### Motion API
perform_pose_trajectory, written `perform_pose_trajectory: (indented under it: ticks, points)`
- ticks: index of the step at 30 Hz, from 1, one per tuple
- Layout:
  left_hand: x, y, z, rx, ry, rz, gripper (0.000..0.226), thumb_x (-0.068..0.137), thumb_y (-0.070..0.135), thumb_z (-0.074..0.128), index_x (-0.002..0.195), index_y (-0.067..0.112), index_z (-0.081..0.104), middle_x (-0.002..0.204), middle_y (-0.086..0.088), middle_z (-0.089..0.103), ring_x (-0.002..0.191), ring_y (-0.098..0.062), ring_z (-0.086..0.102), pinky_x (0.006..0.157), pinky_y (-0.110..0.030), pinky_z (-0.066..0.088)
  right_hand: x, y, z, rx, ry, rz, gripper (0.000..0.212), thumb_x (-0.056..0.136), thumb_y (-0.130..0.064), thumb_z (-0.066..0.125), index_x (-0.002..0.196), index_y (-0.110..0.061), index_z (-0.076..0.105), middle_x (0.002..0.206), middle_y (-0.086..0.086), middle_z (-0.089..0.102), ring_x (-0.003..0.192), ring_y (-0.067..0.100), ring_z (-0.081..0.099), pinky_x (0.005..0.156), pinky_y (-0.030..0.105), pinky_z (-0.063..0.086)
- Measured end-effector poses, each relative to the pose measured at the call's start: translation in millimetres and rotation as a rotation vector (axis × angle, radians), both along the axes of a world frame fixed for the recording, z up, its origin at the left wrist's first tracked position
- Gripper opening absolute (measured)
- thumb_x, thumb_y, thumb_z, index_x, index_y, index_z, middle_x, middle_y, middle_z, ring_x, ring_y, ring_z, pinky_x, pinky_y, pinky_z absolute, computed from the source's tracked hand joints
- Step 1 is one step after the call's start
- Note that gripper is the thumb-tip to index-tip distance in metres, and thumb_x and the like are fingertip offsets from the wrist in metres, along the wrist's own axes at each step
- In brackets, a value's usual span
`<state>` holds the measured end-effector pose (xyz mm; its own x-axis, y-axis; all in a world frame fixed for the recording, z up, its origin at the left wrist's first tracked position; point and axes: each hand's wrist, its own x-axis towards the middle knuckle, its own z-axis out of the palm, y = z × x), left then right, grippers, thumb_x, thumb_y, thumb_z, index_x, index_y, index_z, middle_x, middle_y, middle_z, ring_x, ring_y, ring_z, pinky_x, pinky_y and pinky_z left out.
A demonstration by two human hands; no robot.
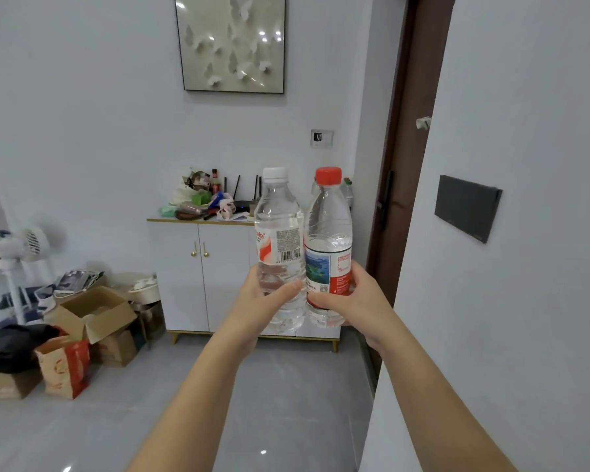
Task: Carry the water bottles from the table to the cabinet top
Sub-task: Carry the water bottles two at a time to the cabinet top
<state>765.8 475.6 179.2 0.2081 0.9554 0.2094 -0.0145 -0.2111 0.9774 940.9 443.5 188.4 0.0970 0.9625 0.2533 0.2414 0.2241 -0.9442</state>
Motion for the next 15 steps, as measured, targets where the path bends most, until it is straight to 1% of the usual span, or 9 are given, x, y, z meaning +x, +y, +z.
perform_pose_trajectory:
  ticks: [1, 2, 4, 7, 9, 11, 13, 15]
  points:
    - [1, 17, 0, 0.0, -0.003, 0.006, 0.068, 0.074, 0.04, 0.079, 0.133, 0.031, 0.046, 0.125, 0.007, 0.062, 0.115, -0.014, 0.058, 0.087, -0.034, 0.05, 1, 16, -1, 0.0, -0.003, -0.003, 0.058, 0.069, -0.021, 0.087, 0.116, -0.038, 0.057, 0.104, -0.018, 0.07, 0.093, 0.0, 0.068, 0.075, 0.024, 0.058]
    - [1, 36, -2, 0.002, -0.003, 0.007, 0.074, 0.068, 0.046, 0.081, 0.132, 0.032, 0.047, 0.124, 0.007, 0.063, 0.114, -0.016, 0.06, 0.091, -0.041, 0.052, 1, 32, -2, 0.0, -0.007, -0.005, 0.058, 0.069, -0.021, 0.087, 0.116, -0.038, 0.057, 0.103, -0.018, 0.07, 0.092, -0.002, 0.068, 0.075, 0.022, 0.057]
    - [3, 72, -2, 0.005, 0.0, 0.0, 0.078, 0.062, 0.05, 0.081, 0.13, 0.033, 0.048, 0.123, 0.006, 0.064, 0.114, -0.017, 0.061, 0.096, -0.049, 0.051, 3, 66, -5, 0.006, -0.006, -0.019, 0.059, 0.069, -0.019, 0.087, 0.116, -0.037, 0.057, 0.104, -0.017, 0.071, 0.093, -0.003, 0.068, 0.078, 0.022, 0.056]
    - [4, 130, 2, 0.009, -0.009, -0.034, 0.064, 0.072, 0.037, 0.081, 0.128, 0.031, 0.049, 0.121, 0.003, 0.065, 0.113, -0.019, 0.06, 0.096, -0.05, 0.05, 4, 120, -5, 0.022, 0.012, -0.065, 0.057, 0.068, -0.015, 0.087, 0.115, -0.033, 0.059, 0.106, -0.013, 0.072, 0.094, 0.001, 0.069, 0.081, 0.023, 0.057]
    - [4, 168, 6, 0.012, -0.002, -0.061, 0.057, 0.077, 0.031, 0.079, 0.126, 0.029, 0.05, 0.119, 0.003, 0.064, 0.11, -0.017, 0.06, 0.094, -0.046, 0.051, 4, 154, -1, 0.029, 0.008, -0.092, 0.058, 0.069, -0.016, 0.087, 0.116, -0.032, 0.058, 0.108, -0.012, 0.071, 0.096, 0.002, 0.069, 0.081, 0.023, 0.057]
    - [4, 201, 13, 0.026, -0.01, -0.081, 0.051, 0.08, 0.025, 0.077, 0.124, 0.027, 0.051, 0.116, 0.005, 0.065, 0.104, -0.011, 0.061, 0.087, -0.037, 0.053, 4, 187, 2, 0.046, 0.025, -0.124, 0.061, 0.069, -0.015, 0.087, 0.121, -0.029, 0.057, 0.11, -0.01, 0.071, 0.098, 0.005, 0.069, 0.084, 0.027, 0.057]
    - [4, 232, 16, 0.035, -0.019, -0.098, 0.049, 0.081, 0.023, 0.076, 0.123, 0.027, 0.052, 0.112, 0.009, 0.065, 0.1, -0.006, 0.061, 0.079, -0.029, 0.051, 6, 217, 3, 0.058, 0.047, -0.157, 0.061, 0.07, -0.013, 0.087, 0.121, -0.028, 0.057, 0.108, -0.009, 0.072, 0.097, 0.006, 0.07, 0.083, 0.027, 0.058]
    - [4, 259, 13, 0.028, -0.029, -0.099, 0.046, 0.08, 0.021, 0.077, 0.119, 0.027, 0.053, 0.109, 0.009, 0.066, 0.1, -0.007, 0.062, 0.079, -0.028, 0.05, 9, 243, 3, 0.055, 0.058, -0.174, 0.06, 0.07, -0.012, 0.086, 0.12, -0.027, 0.058, 0.107, -0.008, 0.073, 0.097, 0.007, 0.07, 0.085, 0.03, 0.058]
